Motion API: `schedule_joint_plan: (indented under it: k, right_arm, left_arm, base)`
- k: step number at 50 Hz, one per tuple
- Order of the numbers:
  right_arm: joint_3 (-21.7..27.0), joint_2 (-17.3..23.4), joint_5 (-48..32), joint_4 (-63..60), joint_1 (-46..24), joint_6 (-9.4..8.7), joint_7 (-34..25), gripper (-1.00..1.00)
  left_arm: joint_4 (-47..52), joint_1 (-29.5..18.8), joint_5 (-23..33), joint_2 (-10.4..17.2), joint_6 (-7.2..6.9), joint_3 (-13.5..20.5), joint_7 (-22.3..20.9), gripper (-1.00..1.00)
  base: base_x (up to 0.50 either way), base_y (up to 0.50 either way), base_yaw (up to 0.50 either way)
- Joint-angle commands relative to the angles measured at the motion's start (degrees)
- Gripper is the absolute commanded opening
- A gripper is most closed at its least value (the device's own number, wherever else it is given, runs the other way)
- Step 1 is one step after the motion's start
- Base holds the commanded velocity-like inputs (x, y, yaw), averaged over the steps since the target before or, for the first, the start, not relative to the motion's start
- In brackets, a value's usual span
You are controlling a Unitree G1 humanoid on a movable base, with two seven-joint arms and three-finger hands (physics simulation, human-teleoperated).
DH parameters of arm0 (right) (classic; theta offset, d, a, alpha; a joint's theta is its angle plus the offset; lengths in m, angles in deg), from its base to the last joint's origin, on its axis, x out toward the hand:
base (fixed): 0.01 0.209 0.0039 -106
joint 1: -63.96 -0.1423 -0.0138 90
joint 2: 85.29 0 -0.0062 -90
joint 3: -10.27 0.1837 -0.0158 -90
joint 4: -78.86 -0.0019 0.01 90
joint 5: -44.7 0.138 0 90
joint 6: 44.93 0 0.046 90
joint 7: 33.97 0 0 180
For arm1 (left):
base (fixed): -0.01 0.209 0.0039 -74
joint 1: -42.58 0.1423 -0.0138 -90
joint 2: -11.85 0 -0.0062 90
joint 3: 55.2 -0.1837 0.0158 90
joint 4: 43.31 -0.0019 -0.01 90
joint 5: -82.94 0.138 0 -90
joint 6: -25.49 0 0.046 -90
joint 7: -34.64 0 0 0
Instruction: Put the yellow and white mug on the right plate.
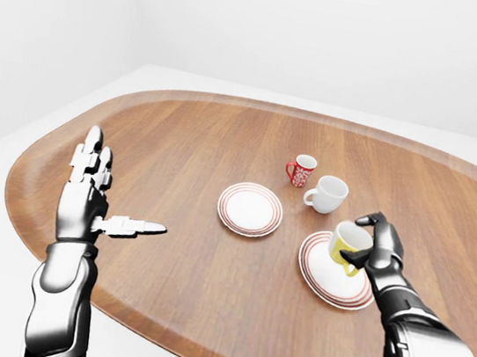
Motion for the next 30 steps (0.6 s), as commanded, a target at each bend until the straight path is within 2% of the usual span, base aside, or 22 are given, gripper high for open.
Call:
schedule_joint_plan:
  k: [1,30]
  right_arm:
    - [0.1,0.0,-2.8,0.0,0.0,0.0,2.5,-1.0]
    - [-0.2,0.1,-5.2,0.3,0.3,0.0,5.1,-1.0]
  left_arm:
    - [0.1,0.1,0.1,-0.1,0.0,-0.1,0.0,1.0]
    - [-0.3,0.0,0.3,0.0,0.0,-0.2,0.1,1.0]
  base:
    - [0.0,0.0,0.0]
    - [0.0,0.0,0.0]
